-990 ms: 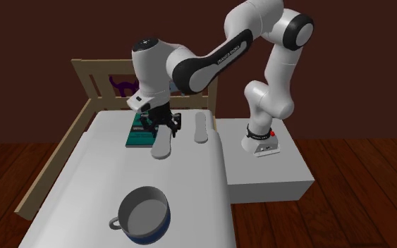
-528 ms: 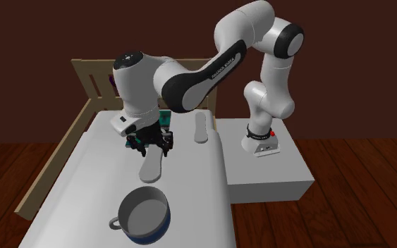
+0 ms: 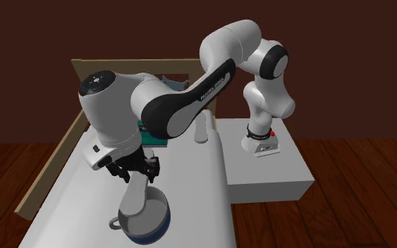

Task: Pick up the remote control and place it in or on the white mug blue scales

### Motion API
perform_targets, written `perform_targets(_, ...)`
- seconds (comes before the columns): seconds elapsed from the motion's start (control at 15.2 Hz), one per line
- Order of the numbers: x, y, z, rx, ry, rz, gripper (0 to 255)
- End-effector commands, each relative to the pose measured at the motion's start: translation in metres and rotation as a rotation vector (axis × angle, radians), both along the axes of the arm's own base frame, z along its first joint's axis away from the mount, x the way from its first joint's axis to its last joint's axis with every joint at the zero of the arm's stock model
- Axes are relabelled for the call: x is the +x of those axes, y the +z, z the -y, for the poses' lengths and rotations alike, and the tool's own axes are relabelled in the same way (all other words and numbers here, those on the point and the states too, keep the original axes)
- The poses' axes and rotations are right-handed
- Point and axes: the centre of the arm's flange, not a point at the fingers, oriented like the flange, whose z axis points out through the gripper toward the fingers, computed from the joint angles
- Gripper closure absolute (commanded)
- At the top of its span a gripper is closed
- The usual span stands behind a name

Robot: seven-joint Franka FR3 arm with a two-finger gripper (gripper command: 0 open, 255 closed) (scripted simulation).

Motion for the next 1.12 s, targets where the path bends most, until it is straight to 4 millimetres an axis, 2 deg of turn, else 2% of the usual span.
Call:
perform_targets(0.0, 0.005, -0.001, -0.028, 0.001, -0.001, 0.000, 255)
perform_targets(0.07, 0.009, -0.001, -0.041, 0.001, -0.001, 0.000, 255)
perform_targets(0.13, 0.016, 0.000, -0.061, 0.001, -0.001, 0.000, 255)
perform_targets(1.06, 0.016, -0.074, -0.061, 0.001, -0.001, 0.000, 255)
